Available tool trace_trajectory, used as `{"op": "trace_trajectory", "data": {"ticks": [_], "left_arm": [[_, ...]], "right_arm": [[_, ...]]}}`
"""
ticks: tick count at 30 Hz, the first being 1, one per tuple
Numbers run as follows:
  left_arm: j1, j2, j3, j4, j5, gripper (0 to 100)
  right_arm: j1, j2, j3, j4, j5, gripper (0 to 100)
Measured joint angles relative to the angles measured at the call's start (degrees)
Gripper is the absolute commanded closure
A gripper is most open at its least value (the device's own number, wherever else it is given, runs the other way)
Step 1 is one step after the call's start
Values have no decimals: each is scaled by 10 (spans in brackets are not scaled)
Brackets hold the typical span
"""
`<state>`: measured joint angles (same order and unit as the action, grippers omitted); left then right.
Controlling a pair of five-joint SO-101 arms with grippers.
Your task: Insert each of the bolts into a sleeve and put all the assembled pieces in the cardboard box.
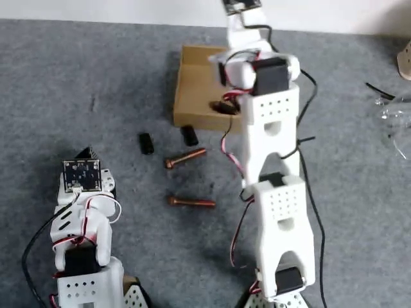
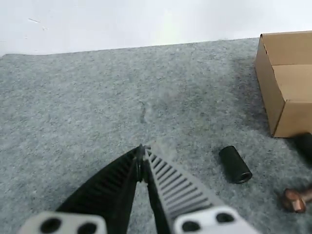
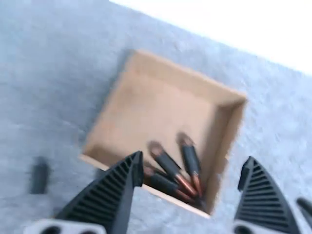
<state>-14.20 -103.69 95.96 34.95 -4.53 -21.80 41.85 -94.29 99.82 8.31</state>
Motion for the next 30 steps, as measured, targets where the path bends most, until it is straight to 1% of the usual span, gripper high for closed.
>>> {"op": "trace_trajectory", "data": {"ticks": [3, 5, 9, 13, 16, 19, 24, 30], "left_arm": [[0, 0, 0, 0, 0, 993], [0, 0, 0, 0, 0, 993], [0, 0, 0, 0, 0, 993], [0, 0, 0, 0, 0, 993], [0, 0, 0, 0, 0, 993], [0, 0, 0, 0, 0, 993], [0, 0, 0, 0, 0, 993], [0, 0, 0, 0, 0, 993]], "right_arm": [[-36, -51, 0, 1, -2, 720], [-58, -99, 29, 1, -2, 720], [-114, -194, 182, 1, -2, 720], [-174, -275, 361, 1, 18, 720], [-200, -308, 484, -4, 24, 720], [-207, -311, 612, -56, 24, 721], [-209, -311, 811, -190, 24, 721], [-210, -311, 968, -357, 24, 721]]}}
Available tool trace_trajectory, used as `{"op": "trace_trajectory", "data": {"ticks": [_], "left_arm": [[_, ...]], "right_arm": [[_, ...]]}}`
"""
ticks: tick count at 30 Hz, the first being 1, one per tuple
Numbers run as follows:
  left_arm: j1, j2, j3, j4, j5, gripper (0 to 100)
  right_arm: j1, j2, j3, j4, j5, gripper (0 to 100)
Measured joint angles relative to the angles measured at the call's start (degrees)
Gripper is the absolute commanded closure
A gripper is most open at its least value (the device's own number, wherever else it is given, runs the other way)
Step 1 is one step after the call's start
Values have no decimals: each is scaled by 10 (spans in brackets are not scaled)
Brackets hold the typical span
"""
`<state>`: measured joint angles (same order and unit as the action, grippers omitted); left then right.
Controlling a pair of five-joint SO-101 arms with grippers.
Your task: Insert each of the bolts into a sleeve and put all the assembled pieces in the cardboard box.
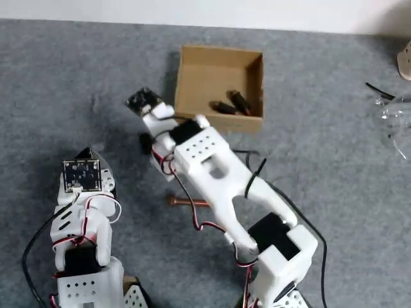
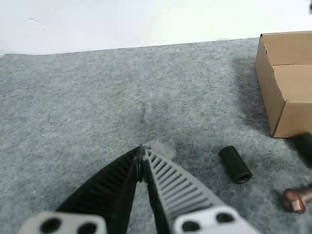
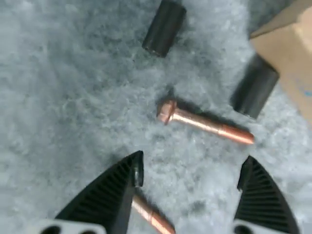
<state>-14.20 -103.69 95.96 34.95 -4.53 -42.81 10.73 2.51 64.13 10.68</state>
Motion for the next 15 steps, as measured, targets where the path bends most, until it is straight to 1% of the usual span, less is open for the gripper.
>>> {"op": "trace_trajectory", "data": {"ticks": [4, 9, 15], "left_arm": [[0, 0, 0, 0, 0, 993], [0, 0, 0, 0, 0, 993], [0, 0, 0, 0, 0, 993]], "right_arm": [[0, 0, 46, -55, 0, 721], [2, 2, 50, -103, 0, 721], [39, 70, 26, -116, 0, 721]]}}
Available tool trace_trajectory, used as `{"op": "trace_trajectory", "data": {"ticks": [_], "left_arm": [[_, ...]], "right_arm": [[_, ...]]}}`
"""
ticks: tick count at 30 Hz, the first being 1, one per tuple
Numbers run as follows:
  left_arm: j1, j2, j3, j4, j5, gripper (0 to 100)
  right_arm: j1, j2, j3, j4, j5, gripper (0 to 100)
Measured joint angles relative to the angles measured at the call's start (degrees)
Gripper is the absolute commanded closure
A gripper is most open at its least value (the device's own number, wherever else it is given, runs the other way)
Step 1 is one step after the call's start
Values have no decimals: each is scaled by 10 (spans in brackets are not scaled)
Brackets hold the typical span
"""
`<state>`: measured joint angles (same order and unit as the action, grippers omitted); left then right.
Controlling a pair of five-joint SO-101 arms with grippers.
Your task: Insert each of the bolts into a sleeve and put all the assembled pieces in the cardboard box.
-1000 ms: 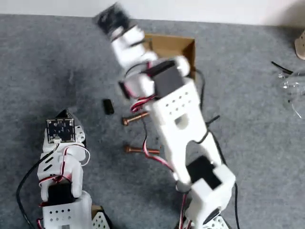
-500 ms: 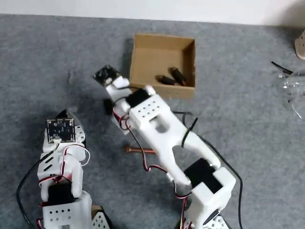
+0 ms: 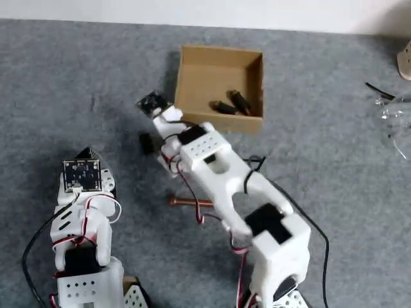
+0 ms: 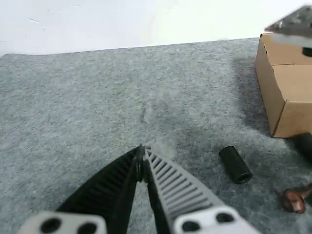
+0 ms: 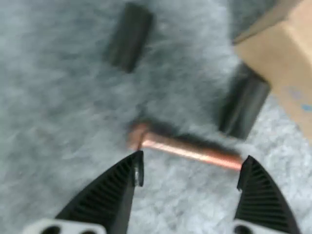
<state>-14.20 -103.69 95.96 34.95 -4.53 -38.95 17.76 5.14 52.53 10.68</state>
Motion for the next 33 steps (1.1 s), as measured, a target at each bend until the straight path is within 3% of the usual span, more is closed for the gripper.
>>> {"op": "trace_trajectory", "data": {"ticks": [8, 27, 33], "left_arm": [[0, 0, 0, 0, 0, 993], [0, 0, 0, 0, 0, 993], [0, 0, 0, 0, 0, 993]], "right_arm": [[37, 59, -53, -2, 0, 721], [38, 69, -52, -100, -1, 721], [55, 116, -54, -107, -46, 721]]}}
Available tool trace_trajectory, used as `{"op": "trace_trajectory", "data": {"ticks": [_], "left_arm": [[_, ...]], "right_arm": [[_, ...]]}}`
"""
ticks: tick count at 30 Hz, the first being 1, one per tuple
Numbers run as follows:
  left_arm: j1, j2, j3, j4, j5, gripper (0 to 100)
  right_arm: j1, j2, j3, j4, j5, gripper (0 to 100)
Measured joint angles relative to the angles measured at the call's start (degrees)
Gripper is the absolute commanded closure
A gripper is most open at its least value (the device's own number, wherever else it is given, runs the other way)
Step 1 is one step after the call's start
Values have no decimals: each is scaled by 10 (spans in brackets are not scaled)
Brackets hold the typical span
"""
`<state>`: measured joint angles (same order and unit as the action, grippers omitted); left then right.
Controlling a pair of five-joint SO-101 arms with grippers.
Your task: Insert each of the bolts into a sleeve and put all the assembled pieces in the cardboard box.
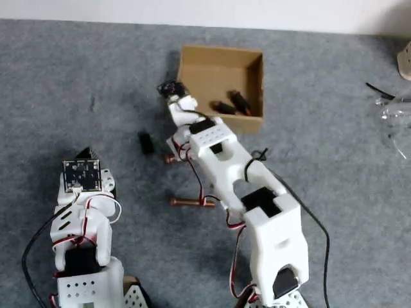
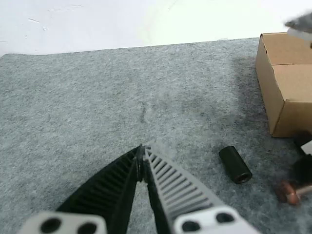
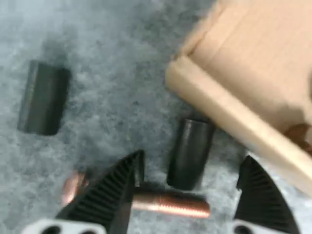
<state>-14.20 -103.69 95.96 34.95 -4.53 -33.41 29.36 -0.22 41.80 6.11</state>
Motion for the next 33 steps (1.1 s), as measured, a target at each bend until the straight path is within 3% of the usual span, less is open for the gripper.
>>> {"op": "trace_trajectory", "data": {"ticks": [7, 14, 25, 33], "left_arm": [[0, 0, 0, 0, 0, 993], [0, 0, 0, 0, 0, 993], [0, 0, 0, 0, 0, 993], [0, 0, 0, 0, 0, 993]], "right_arm": [[1, 17, -18, 10, -10, 733], [12, 23, -47, 35, -13, 994], [24, 24, -49, 33, -13, 995], [16, -19, -40, 89, -13, 995]]}}
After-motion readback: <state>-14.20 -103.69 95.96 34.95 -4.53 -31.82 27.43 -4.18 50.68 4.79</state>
